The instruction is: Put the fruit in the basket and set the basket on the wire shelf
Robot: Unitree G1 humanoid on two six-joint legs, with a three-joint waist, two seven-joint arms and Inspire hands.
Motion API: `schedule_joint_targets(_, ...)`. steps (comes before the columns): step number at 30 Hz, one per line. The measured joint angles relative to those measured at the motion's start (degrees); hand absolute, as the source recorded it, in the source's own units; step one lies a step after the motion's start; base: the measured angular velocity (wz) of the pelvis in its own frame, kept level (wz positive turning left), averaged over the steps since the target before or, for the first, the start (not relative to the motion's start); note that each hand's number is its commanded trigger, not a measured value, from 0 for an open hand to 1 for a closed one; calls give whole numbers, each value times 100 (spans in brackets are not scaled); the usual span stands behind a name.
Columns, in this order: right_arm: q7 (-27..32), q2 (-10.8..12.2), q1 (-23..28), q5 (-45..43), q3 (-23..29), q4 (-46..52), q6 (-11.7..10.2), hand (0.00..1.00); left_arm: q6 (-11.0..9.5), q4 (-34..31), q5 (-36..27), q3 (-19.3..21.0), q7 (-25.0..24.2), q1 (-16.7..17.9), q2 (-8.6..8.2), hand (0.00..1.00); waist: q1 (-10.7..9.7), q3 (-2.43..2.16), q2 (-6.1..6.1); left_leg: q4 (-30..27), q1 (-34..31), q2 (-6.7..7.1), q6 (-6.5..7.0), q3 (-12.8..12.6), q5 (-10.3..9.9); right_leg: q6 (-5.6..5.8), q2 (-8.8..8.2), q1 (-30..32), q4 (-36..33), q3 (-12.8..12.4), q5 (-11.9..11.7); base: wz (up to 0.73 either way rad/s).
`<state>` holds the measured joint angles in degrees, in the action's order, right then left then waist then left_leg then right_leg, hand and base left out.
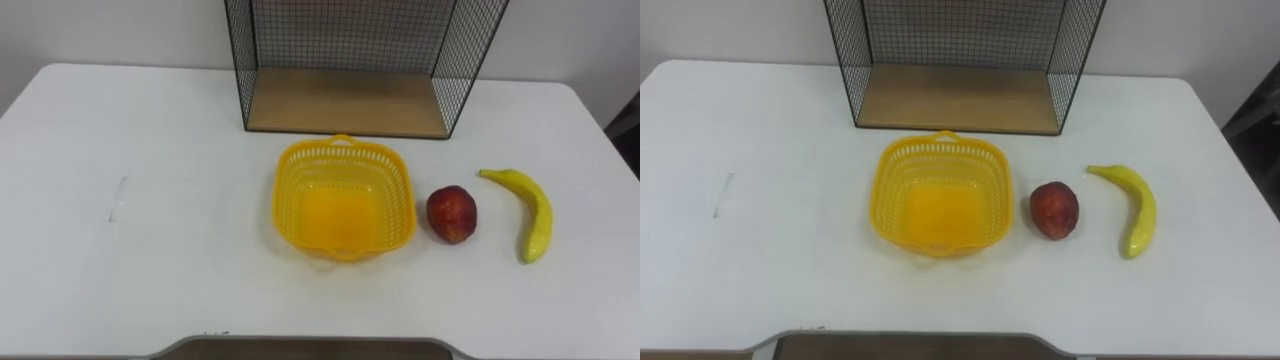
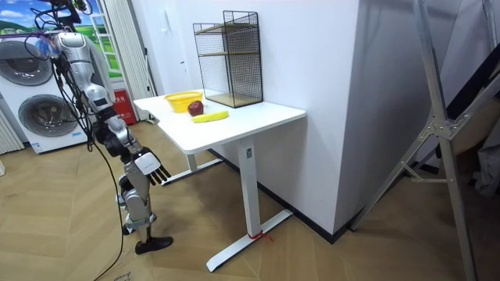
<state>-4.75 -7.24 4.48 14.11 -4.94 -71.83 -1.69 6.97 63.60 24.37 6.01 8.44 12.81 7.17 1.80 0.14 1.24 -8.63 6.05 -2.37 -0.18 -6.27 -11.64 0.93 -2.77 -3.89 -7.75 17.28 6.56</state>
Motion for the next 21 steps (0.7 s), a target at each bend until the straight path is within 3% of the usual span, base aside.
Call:
schedule_joint_targets(8,100,37,137,1498,435,-202,70,0,-143,77,-13,297,123,4,-139,0,-17,-10,-19,-2,27,-2,3,17,-11,1,2,-16,-13,-19,6,0)
schedule_joint_targets(11,178,33,240,2446,879,-207,120,0,-259,70,-62,376,215,30,-144,0,-78,-10,-6,-2,49,-6,-1,-10,-17,-4,9,-16,-25,-51,10,-4)
schedule_joint_targets(16,592,24,195,4189,2097,-142,81,0,-498,80,-265,897,417,87,-137,0,-261,-10,-14,-5,81,-8,0,-96,-18,-5,6,1,-72,-98,13,-6)
schedule_joint_targets(21,1030,-22,122,5199,2913,79,22,0,-588,65,-469,963,517,144,-61,0,-447,-20,-30,-4,106,-10,6,-162,-35,-7,9,47,-125,-184,26,-9)
